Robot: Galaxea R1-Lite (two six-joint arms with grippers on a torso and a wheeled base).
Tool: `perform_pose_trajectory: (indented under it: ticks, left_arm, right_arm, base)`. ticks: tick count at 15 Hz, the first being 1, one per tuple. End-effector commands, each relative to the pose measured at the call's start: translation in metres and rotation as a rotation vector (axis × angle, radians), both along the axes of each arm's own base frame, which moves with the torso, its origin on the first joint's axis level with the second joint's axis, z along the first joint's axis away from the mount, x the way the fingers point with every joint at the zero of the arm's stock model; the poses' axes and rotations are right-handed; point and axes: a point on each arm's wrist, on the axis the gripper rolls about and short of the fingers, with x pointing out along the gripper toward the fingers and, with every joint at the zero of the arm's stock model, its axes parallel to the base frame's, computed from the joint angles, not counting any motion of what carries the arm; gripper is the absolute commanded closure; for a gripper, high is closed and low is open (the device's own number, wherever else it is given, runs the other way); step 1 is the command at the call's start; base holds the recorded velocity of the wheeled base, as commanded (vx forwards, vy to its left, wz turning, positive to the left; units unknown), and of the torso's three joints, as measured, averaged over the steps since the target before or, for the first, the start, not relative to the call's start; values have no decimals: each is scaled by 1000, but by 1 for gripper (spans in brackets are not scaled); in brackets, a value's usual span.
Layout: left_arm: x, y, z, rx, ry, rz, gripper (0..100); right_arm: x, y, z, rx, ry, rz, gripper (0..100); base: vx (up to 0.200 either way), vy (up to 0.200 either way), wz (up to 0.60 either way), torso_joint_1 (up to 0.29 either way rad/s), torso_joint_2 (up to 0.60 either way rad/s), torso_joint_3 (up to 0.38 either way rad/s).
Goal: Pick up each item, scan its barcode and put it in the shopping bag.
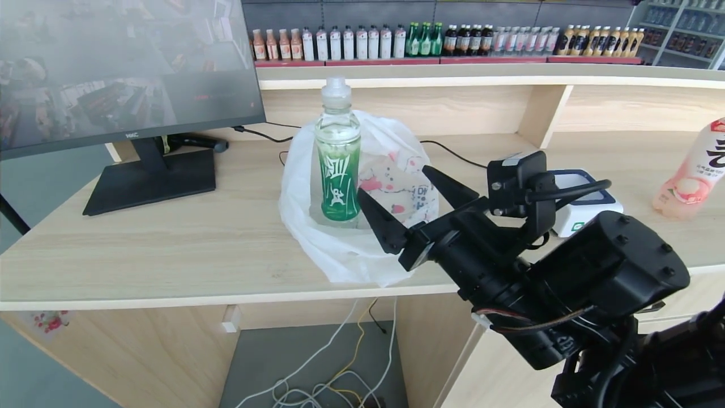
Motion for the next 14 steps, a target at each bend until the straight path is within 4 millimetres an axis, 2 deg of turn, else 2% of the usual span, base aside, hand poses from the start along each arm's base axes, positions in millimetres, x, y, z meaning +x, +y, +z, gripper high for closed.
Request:
perform_pose_trajectory:
  ticks: [1, 4, 11, 14]
  left_arm:
    - [0, 0, 0, -1, -1, 1, 0]
    - [0, 0, 0, -2, -1, 1, 0]
    - [0, 0, 0, -12, -1, 3, 0]
    - [0, 0, 0, -12, -1, 3, 0]
  right_arm:
    - [4, -1, -4, -9, 11, -11, 0]
    - [4, -9, 0, 1, 7, -26, 0]
    - [-12, -28, 7, 4, 4, -34, 0]
    - [-12, -28, 10, 12, -4, -34, 0]
  base:
    - [0, -200, 0, 17, -2, 2]
    - [0, -200, 0, 14, 10, 1]
    - [0, -200, 0, 1, 2, 2]
    - [0, -200, 0, -1, 2, 4]
